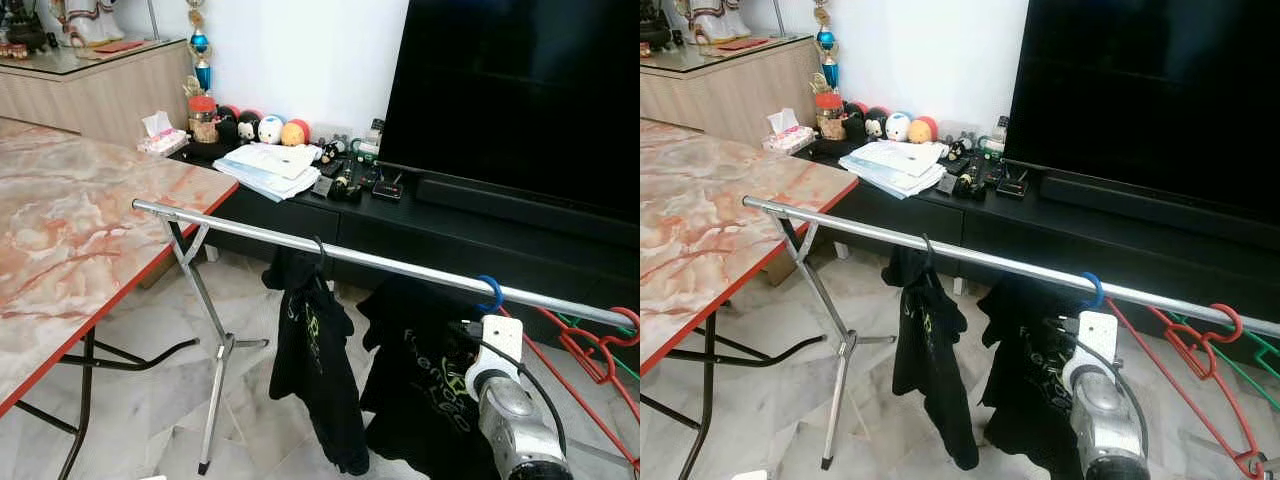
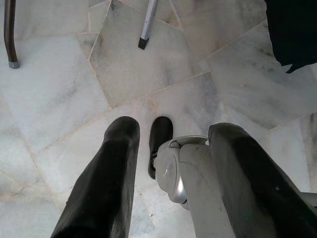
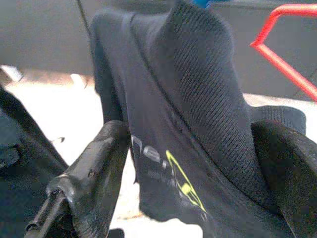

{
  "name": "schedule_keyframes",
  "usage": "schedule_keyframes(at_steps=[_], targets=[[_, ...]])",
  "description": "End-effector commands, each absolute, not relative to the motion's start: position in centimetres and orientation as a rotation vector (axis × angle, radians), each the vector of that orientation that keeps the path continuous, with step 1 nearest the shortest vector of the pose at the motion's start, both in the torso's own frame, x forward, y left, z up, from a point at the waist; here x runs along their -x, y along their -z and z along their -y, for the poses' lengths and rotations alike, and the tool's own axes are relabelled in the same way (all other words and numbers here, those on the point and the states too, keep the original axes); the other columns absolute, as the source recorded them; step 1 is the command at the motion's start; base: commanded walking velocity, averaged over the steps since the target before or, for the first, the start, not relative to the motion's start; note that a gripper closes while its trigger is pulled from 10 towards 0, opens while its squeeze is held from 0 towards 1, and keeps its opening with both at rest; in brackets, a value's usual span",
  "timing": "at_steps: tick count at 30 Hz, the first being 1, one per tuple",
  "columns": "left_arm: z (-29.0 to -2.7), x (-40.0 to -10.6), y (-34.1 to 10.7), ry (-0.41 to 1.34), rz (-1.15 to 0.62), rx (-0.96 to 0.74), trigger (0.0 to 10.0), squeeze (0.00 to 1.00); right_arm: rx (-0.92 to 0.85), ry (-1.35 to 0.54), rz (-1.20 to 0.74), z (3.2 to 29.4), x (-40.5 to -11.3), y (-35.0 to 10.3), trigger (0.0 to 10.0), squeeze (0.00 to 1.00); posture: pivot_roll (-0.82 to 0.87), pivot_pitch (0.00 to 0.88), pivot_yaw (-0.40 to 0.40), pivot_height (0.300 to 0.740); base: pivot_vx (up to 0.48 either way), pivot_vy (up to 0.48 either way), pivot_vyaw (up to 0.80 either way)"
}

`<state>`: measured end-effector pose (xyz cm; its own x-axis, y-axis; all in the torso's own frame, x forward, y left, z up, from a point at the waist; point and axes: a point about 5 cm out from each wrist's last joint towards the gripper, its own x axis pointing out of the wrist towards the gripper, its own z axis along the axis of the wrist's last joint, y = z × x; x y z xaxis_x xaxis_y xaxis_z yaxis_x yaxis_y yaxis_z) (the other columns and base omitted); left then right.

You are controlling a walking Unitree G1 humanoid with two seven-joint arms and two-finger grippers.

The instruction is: Hang hanger

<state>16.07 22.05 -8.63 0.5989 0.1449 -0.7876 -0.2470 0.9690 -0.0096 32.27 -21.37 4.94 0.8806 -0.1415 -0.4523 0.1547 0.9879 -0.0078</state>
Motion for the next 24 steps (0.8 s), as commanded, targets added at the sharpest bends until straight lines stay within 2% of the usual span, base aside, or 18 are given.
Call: schedule_keyframes(at_steps=[1, 10, 13, 20, 24], targets=[[-22.2, -15.9, 8.7, -0.229, -0.915, 0.128, 10.0, 0.00, -0.050, 0.139, -0.487, 21.1, -32.4, -4.9, 10.0, 0.00, 0.12, 0.009, -0.033, 0.740, 0.000, 0.000, 0.00], [-22.2, -15.9, 8.7, -0.226, -0.915, 0.123, 10.0, 0.00, -0.108, 0.156, -0.443, 20.9, -32.8, -5.3, 10.0, 0.00, 0.13, 0.011, -0.029, 0.740, 0.000, 0.000, 0.00], [-22.1, -16.0, 8.7, -0.223, -0.912, 0.122, 10.0, 0.00, -0.137, 0.194, -0.357, 21.3, -33.5, -6.4, 10.0, 0.00, 0.13, 0.015, -0.031, 0.740, 0.000, 0.000, 0.00], [-22.0, -16.0, 8.7, -0.213, -0.909, 0.122, 10.0, 0.00, -0.186, 0.243, -0.297, 21.5, -33.7, -6.9, 10.0, 0.00, 0.13, 0.015, -0.033, 0.740, 0.000, 0.000, 0.00], [-21.9, -16.0, 8.7, -0.211, -0.911, 0.123, 10.0, 0.00, -0.160, 0.239, -0.357, 21.2, -33.4, -6.0, 10.0, 0.00, 0.13, 0.018, -0.032, 0.740, 0.000, 0.000, 0.00]])
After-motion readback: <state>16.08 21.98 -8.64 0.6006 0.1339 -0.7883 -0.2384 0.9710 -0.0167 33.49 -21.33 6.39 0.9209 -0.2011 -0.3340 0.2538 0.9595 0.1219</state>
